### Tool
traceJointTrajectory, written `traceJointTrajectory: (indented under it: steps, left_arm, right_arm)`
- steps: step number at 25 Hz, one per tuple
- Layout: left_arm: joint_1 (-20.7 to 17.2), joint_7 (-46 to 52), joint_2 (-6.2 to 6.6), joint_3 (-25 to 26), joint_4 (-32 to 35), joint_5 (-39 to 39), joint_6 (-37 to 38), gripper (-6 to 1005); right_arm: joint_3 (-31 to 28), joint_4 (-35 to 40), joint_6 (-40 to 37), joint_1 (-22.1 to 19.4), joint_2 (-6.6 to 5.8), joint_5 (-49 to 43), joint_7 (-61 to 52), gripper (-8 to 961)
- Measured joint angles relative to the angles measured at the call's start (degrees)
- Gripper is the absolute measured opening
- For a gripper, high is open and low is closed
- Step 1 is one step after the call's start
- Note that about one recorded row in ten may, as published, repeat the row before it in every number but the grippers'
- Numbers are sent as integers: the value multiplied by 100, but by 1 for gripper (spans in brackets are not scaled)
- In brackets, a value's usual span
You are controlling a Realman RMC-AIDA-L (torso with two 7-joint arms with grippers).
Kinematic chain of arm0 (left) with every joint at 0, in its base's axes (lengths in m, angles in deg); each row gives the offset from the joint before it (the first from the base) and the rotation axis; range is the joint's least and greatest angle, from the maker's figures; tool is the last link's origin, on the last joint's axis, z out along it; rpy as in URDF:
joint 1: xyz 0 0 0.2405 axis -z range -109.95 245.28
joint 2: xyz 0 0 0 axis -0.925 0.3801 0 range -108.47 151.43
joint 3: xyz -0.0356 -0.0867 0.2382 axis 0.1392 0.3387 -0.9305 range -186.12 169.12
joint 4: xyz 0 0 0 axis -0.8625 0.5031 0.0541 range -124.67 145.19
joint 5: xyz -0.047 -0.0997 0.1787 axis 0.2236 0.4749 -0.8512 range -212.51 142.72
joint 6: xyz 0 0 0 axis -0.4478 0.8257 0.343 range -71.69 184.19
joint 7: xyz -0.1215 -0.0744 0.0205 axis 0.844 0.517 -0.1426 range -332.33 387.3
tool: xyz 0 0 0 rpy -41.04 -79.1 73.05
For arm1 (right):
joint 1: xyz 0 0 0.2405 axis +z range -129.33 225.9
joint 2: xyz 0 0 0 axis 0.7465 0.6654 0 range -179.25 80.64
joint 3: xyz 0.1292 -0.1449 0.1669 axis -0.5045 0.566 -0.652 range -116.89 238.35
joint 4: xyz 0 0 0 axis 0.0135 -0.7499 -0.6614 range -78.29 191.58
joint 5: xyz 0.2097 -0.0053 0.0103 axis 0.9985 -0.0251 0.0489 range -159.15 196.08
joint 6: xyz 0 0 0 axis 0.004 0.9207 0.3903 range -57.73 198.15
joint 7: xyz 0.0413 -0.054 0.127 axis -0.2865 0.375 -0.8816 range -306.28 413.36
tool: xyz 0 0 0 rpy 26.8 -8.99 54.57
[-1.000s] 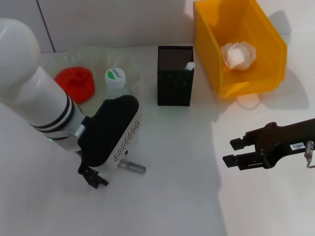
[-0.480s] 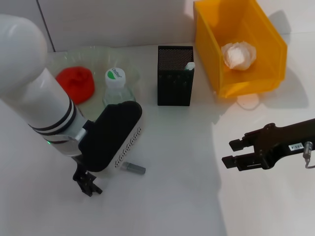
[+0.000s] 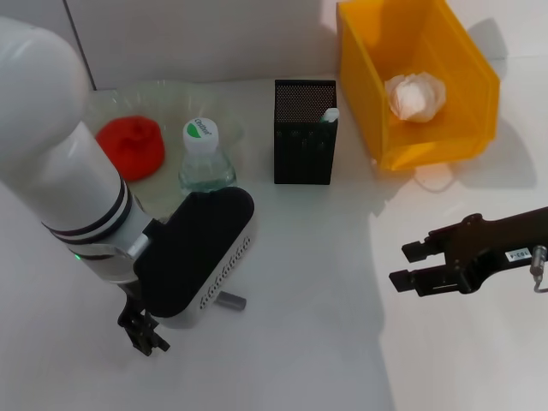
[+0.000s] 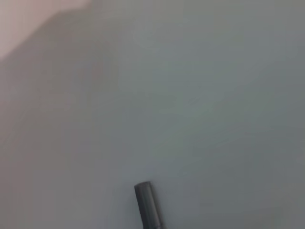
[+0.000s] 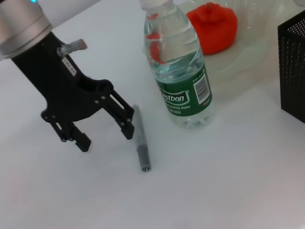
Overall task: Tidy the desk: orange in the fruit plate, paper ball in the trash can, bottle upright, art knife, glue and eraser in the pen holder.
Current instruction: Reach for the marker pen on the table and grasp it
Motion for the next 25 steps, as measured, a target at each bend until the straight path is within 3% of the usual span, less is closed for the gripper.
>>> traceJointTrajectory:
  steps: [6,10,25]
  left_arm:
    - [-58,-37,0,-21,170,-4,-44,822]
    - [54,-182,0,-62,-277,-14,-665,821]
    - [261,-231,0,-99,-766,-34,-982,817]
  right_arm:
    - [1,-14,-6,29,-26,0,3,548]
    - [1,-20,-25,39,-27,0,4,548]
    - [11,-71,-93,144,-35,1,2,548]
